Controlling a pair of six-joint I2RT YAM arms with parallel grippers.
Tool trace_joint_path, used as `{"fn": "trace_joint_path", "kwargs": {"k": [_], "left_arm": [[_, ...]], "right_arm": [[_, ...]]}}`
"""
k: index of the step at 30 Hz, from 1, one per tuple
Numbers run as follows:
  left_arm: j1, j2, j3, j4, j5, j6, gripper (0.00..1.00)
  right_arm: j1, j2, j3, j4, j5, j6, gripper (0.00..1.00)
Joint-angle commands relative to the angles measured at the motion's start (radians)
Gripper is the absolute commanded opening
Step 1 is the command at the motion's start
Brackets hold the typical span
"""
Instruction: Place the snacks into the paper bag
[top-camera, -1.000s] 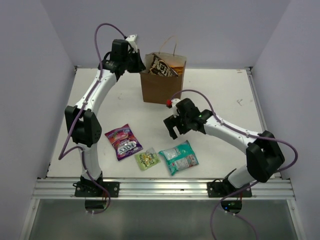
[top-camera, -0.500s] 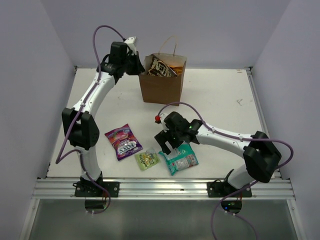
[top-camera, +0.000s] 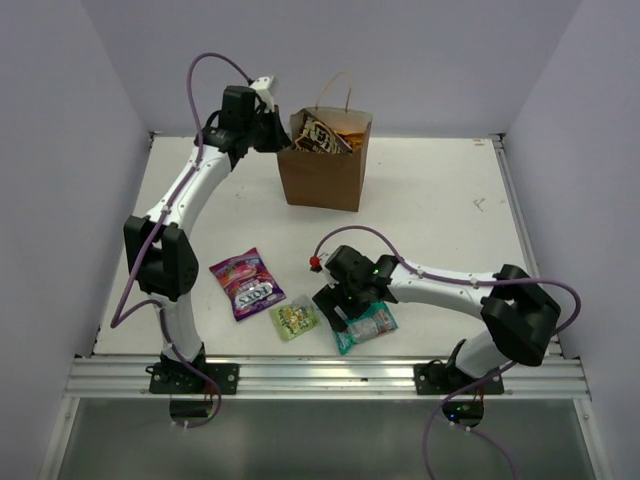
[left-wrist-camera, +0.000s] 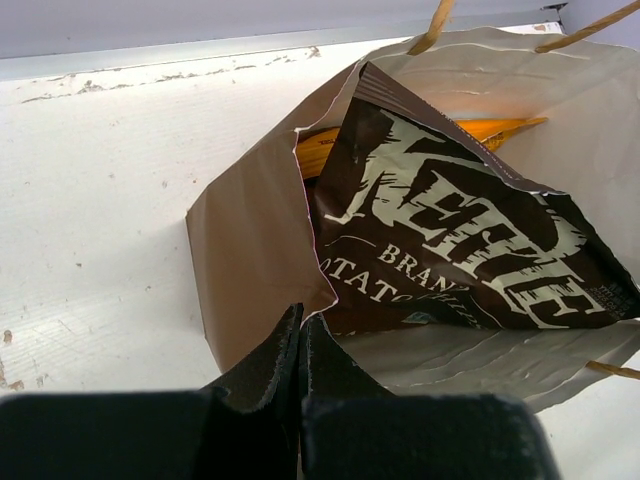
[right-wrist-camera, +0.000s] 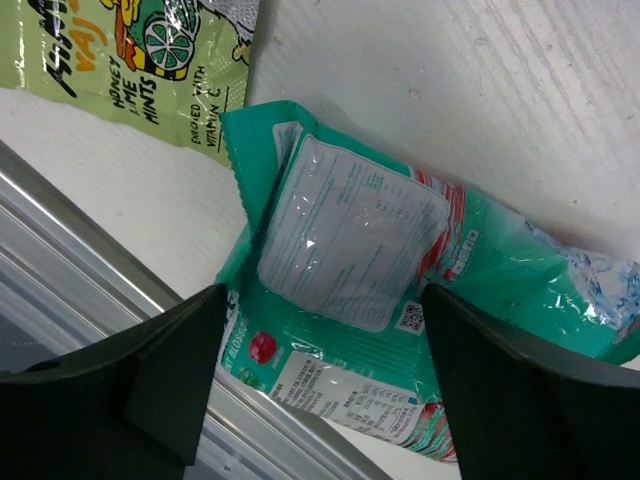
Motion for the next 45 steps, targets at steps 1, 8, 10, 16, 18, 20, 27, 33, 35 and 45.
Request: {"fn": "trace_joint_path", "kwargs": {"k": [1, 8, 10, 16, 18, 20, 27, 33, 35, 45], "left_arm": [[-0.006, -0.011, -0.025, -0.056, -0.007, 0.001, 0.00], [-0.006, -0.014, -0.019, -0.058, -0.012, 0.008, 0.00], [-0.006, -0.016, -0.016, -0.058, -0.010, 0.008, 0.00], [-0.006, -0.010, -0.005, -0.056, -0.009, 0.009, 0.00], [-0.006, -0.011, -0.001, -0.056, -0.009, 0.009, 0.00], [-0.006, -0.008, 0.005, -0.058, -0.007, 0.011, 0.00], [-0.006, -0.017, 0.007, -0.058, -0.004, 0.009, 0.00], [-0.006, -0.022, 0.018, -0.055, 0.002, 0.005, 0.00], [-0.006, -0.025, 0.024, -0.056, 0.005, 0.003, 0.00], [-0.006, -0.060, -0.001, -0.054, 0.000, 0.000, 0.00]], "right_arm": [[0.011, 0.075, -0.012, 0.022, 0.014, 0.044, 0.77], [0.011, 0.104, 0.001, 0.007, 0.051, 0.055, 0.32], [0.013, 0.093, 0.009, -0.021, 0.080, 0.054, 0.20], [0.010, -0.038, 0.121, -0.184, 0.245, 0.060, 0.00], [0.010, -0.087, 0.236, -0.273, 0.328, 0.050, 0.00], [-0.003, -0.094, 0.418, -0.373, 0.441, 0.015, 0.00], [-0.114, 0.035, 1.018, -0.430, 0.684, -0.173, 0.00], [-0.280, 0.156, 1.178, -0.150, 0.619, -0.316, 0.00], [-0.315, 0.237, 1.224, -0.093, 0.557, -0.321, 0.00], [-0.401, 0.653, 1.649, 0.039, 0.333, -0.329, 0.00]]}}
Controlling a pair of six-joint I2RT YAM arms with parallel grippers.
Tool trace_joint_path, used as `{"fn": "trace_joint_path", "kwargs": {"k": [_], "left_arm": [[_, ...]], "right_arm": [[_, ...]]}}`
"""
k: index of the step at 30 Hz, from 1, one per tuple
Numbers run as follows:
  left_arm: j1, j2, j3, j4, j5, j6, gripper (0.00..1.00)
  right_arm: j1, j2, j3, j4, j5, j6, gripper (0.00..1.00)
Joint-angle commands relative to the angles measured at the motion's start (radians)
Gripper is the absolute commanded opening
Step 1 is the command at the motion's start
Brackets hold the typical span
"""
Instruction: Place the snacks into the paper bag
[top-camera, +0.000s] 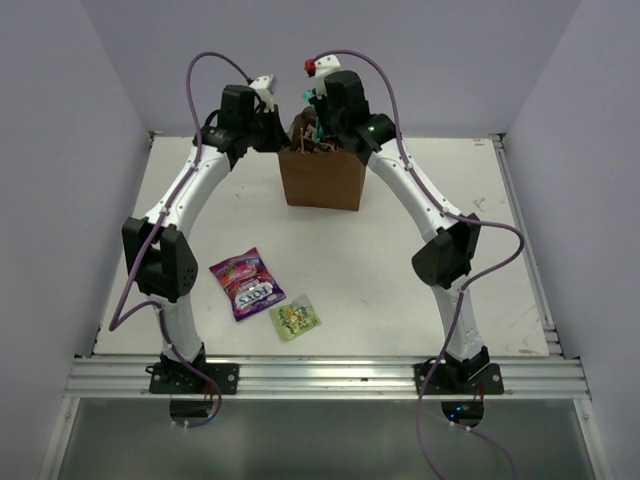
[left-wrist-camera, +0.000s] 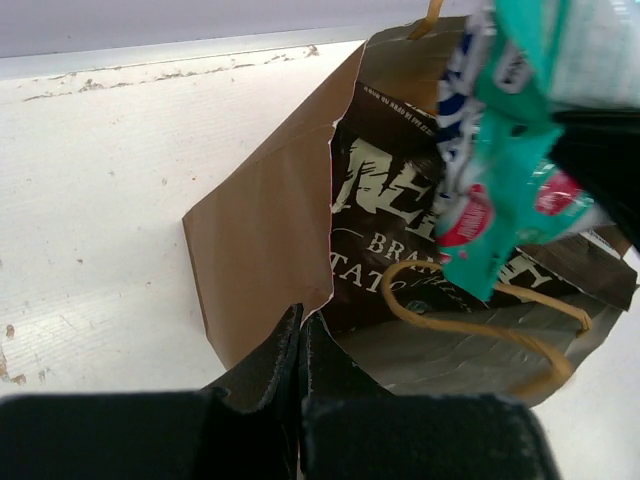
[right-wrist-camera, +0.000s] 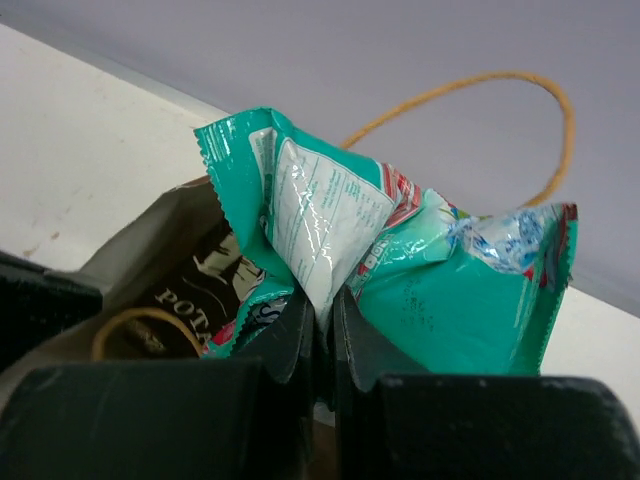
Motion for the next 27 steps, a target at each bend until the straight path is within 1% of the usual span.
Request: {"fn": "trace_joint_path", "kwargs": {"k": [1, 3, 7, 8, 11, 14, 15, 18, 19, 21, 22, 25, 27], "left_arm": [[-0.004, -0.052, -0.009, -0.042, 0.000, 0.000, 0.00], [-0.004, -0.058, -0.016, -0.042, 0.000, 0.001, 0.00], [-0.004, -0.061, -0.017, -0.042, -0.003, 0.003, 0.00], [-0.004, -0.059, -0.014, -0.042, -0.002, 0.000, 0.00], [-0.004, -0.049, -0.006, -0.041, 0.006, -0.002, 0.00], [-0.005, -0.044, -0.002, -0.038, 0.010, -0.007, 0.00], [-0.004, -0.044, 0.000, -0.038, 0.009, -0.007, 0.00], [-0.004, -0.044, 0.004, -0.036, 0.004, -0.005, 0.00], [-0.004, -0.044, 0.006, -0.038, 0.004, -0.004, 0.00], [-0.004, -0.043, 0.007, -0.038, 0.004, -0.004, 0.00], [-0.004, -0.041, 0.009, -0.036, 0.004, -0.004, 0.00], [-0.004, -0.035, 0.023, -0.036, 0.003, -0.002, 0.00], [-0.004, -0.030, 0.029, -0.035, 0.003, -0.004, 0.00]], "right_arm": [[-0.020, 0.008, 0.130, 0.123, -0.111, 0.006, 0.00], [-0.020, 0.017, 0.124, 0.127, -0.149, 0.026, 0.00], [-0.020, -0.001, 0.049, 0.136, -0.220, 0.063, 0.00], [-0.020, -0.001, 0.045, 0.148, -0.262, 0.069, 0.00], [-0.020, 0.015, 0.072, 0.170, -0.306, 0.091, 0.00], [-0.020, 0.043, 0.104, 0.153, -0.306, 0.102, 0.00], [-0.020, 0.043, 0.098, 0.142, -0.309, 0.147, 0.00], [-0.017, 0.026, 0.025, 0.076, -0.324, 0.189, 0.00], [-0.014, 0.019, -0.030, 0.058, -0.324, 0.189, 0.00], [-0.002, -0.004, -0.086, -0.007, -0.324, 0.180, 0.00], [0.003, -0.015, -0.147, -0.021, -0.324, 0.175, 0.00], [0.014, -0.061, -0.254, -0.047, -0.315, 0.180, 0.00], [0.014, -0.070, -0.270, -0.082, -0.295, 0.180, 0.00]]}}
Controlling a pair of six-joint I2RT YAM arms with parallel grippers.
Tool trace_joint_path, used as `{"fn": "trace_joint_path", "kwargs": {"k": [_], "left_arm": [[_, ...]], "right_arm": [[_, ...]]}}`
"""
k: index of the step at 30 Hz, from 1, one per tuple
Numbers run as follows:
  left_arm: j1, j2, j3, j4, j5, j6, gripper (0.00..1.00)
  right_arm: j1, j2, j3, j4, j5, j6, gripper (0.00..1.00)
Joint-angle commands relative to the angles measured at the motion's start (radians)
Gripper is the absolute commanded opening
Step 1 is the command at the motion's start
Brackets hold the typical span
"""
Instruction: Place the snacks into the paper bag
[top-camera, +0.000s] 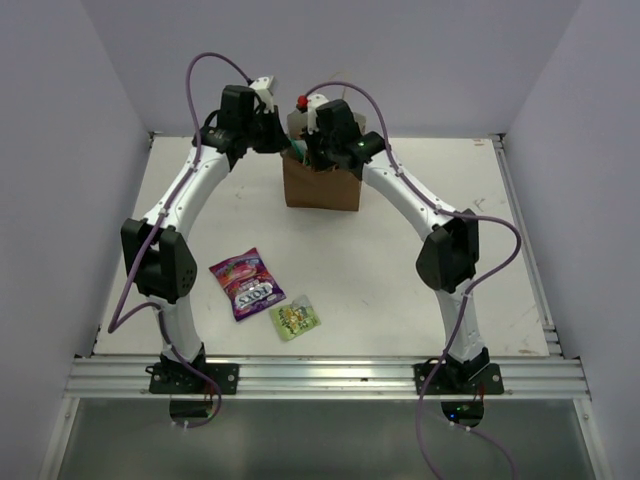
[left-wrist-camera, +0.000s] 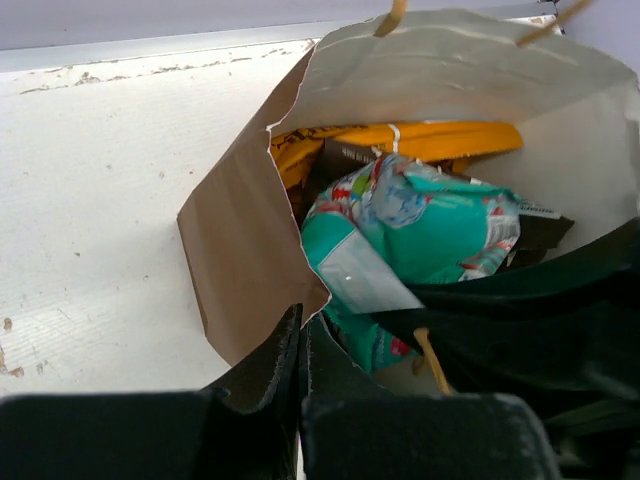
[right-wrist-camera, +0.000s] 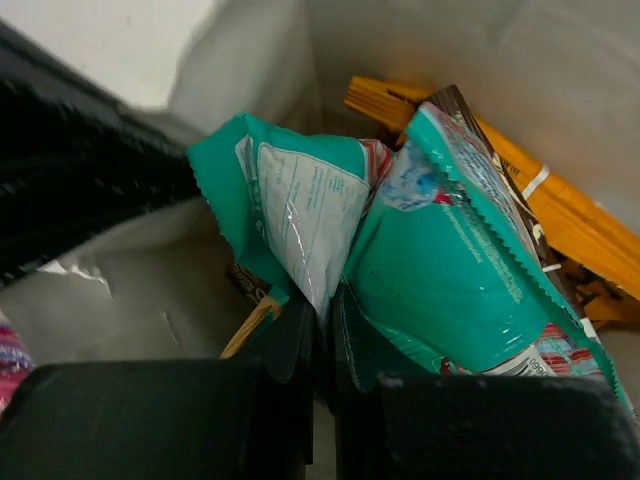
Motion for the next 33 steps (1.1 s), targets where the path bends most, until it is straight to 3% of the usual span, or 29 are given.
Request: {"fn": "trace_joint_path", "kwargs": {"k": [1, 7, 8, 11, 14, 18, 21, 28, 33], "left_arm": [[-0.004, -0.018, 0.038, -0.019, 0.004, -0.005, 0.00], [-0.004, -0.007, 0.051, -0.011, 0.008, -0.008, 0.00], [-0.004, -0.007, 0.054, -0.011, 0.008, -0.008, 0.00], [-0.004, -0.004, 0.066, -0.009, 0.008, -0.008, 0.00], [-0.004, -0.001, 0.074, -0.011, 0.004, -0.012, 0.00], [-0.004, 0.000, 0.083, -0.012, -0.025, -0.012, 0.00], [-0.004, 0.016, 0.104, -0.017, -0.050, -0.012, 0.00], [-0.004, 0.020, 0.135, -0.028, -0.093, 0.003, 0.00], [-0.005, 0.019, 0.124, -0.028, -0.096, -0.011, 0.00]], "right_arm": [[0.008, -0.069, -0.048, -0.128, 0.004, 0.029, 0.00], [0.008, -0.060, 0.004, -0.170, 0.051, 0.003, 0.03], [0.008, -0.049, 0.021, -0.177, 0.054, 0.002, 0.14], [0.008, -0.048, 0.108, -0.177, 0.090, -0.014, 0.74], [0.008, -0.081, 0.209, -0.157, 0.139, -0.029, 0.84], [0.013, -0.205, 0.265, -0.116, 0.136, -0.112, 0.87], [0.027, -0.291, 0.184, -0.137, 0.070, -0.114, 0.87], [0.186, -0.520, -0.420, -0.154, -0.134, -0.138, 0.83], [0.263, -0.470, -0.577, -0.062, -0.295, -0.087, 0.81]]}}
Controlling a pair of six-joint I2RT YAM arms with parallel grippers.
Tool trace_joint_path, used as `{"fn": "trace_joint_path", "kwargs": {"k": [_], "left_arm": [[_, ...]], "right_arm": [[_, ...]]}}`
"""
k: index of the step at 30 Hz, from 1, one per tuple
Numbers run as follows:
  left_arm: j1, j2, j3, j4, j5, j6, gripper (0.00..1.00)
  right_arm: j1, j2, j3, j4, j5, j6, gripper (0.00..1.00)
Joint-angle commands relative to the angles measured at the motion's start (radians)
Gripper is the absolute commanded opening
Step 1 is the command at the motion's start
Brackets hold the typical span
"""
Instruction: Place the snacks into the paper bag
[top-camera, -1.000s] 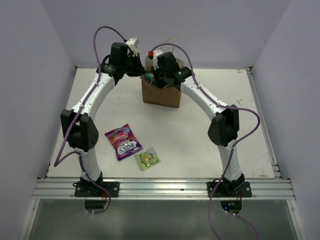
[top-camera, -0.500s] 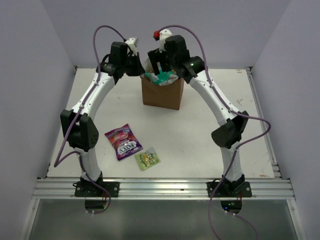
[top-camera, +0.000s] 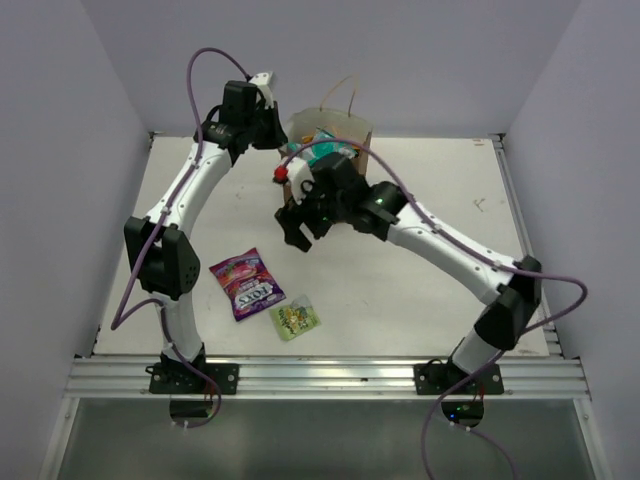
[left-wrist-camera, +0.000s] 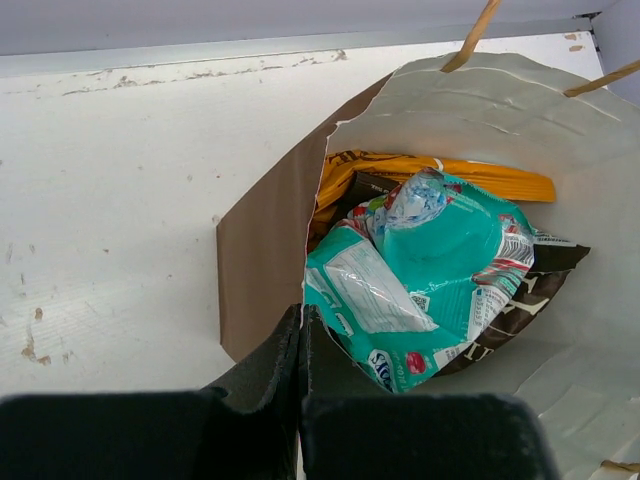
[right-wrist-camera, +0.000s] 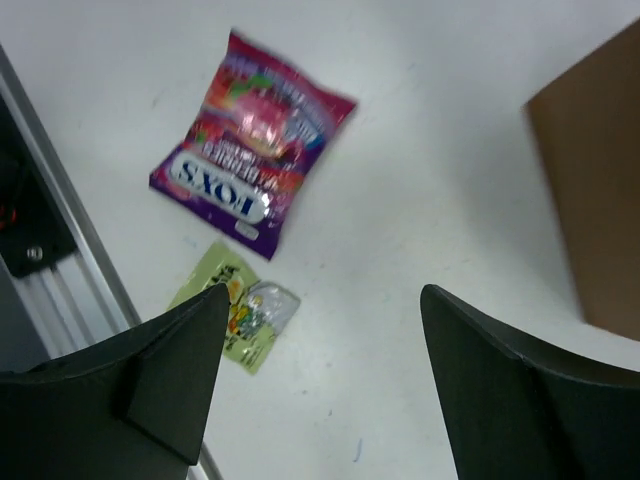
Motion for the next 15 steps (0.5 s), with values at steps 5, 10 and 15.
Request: {"fn": "trace_joint_path", "kwargs": {"k": [5, 10, 15], "left_arm": [[0.001, -0.028, 0.039, 0.032, -0.034, -0.012, 0.00], [0.001, -0.051, -0.004, 0.035, -0.029, -0.015, 0.00], [0.001, -0.056, -0.032, 0.039, -0.017, -0.023, 0.00]], "right_arm": [[0.041, 0.254, -0.076, 0.121, -0.211, 0.006, 0.80], [0.046, 0.386, -0.013, 0.193, -0.266, 0.035, 0.79], [0.057, 0.501, 0.030, 0.272, -0.358, 0.129, 0.79]]}}
